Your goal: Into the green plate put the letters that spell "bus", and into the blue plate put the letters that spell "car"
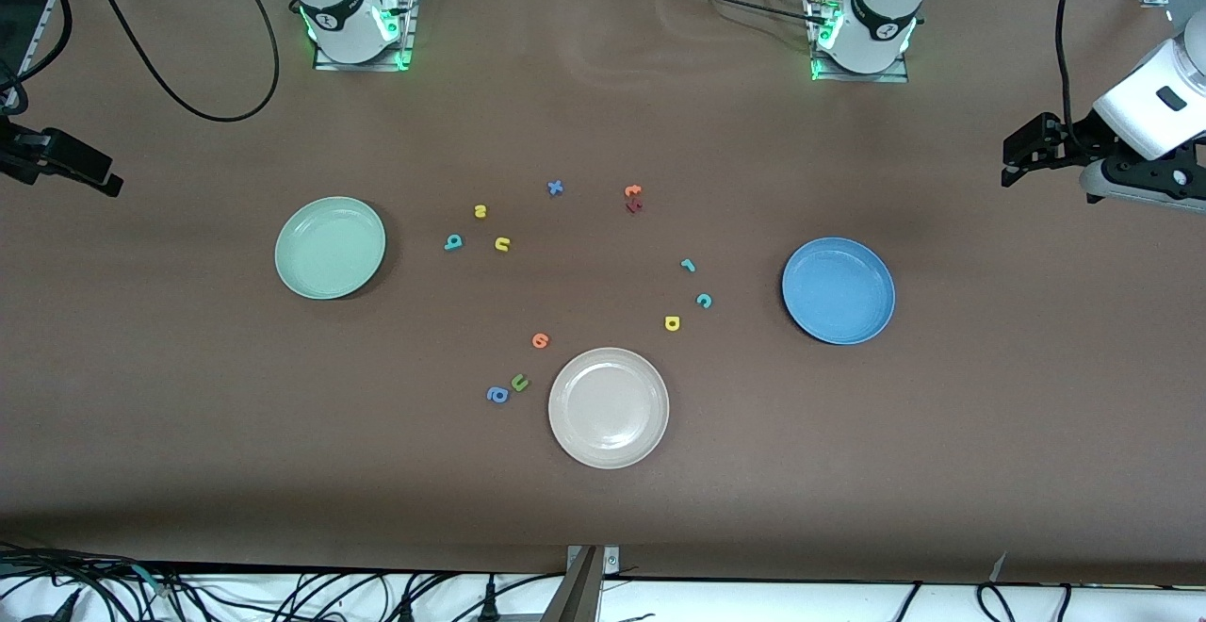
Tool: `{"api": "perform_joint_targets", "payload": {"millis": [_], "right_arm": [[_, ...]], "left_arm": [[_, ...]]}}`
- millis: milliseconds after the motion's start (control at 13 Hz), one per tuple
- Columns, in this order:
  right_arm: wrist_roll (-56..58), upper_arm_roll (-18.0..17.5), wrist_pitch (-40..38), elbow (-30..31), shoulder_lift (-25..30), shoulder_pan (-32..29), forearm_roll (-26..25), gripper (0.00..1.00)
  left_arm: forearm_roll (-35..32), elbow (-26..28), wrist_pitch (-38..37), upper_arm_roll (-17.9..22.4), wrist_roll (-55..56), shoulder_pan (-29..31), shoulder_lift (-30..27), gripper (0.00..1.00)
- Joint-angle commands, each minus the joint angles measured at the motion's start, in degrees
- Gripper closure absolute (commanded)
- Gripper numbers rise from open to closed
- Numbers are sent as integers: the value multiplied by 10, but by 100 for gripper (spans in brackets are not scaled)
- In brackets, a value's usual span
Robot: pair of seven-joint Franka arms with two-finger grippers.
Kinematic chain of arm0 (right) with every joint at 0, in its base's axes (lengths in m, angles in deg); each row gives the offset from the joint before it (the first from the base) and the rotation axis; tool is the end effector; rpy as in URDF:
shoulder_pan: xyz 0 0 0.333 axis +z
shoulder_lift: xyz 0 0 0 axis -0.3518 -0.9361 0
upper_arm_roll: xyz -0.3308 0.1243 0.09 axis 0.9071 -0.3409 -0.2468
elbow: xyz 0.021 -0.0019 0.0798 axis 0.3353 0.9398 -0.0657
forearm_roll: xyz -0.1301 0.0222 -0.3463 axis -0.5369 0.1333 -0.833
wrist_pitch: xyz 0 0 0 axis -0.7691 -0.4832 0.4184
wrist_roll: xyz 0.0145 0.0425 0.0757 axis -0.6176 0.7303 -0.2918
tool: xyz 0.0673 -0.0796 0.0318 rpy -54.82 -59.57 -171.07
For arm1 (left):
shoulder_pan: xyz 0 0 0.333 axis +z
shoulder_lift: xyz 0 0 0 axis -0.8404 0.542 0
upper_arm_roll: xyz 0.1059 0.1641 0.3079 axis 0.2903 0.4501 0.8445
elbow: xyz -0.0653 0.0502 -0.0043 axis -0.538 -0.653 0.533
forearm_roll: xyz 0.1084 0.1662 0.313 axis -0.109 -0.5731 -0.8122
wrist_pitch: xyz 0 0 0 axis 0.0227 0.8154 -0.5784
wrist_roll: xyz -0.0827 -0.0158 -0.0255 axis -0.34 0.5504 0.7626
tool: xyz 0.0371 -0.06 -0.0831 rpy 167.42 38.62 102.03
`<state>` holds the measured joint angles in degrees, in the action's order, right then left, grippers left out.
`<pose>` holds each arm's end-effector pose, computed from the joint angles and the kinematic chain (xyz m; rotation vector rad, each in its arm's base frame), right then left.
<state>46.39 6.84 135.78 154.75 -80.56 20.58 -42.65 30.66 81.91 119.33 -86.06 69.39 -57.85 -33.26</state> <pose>0.5584 -0.0281 0.6703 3.1232 -0.2230 -0.0179 0.5293 -0.0206 0.6477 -3.1115 0.3179 0.0166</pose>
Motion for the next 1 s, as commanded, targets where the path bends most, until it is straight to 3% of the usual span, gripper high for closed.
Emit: {"api": "perform_joint_targets", "payload": {"millis": [0, 540, 926], "right_arm": [[-1, 12, -11, 13, 16, 11, -5, 1], [-8, 31, -20, 17, 30, 16, -4, 1], [-8, 26, -21, 18, 27, 17, 0, 1]], "left_arm": [[8, -1, -4, -3, -2, 4, -1, 0], [8, -1, -4, -3, -1, 4, -1, 0], [8, -1, -4, -2, -2, 5, -1, 0]]}}
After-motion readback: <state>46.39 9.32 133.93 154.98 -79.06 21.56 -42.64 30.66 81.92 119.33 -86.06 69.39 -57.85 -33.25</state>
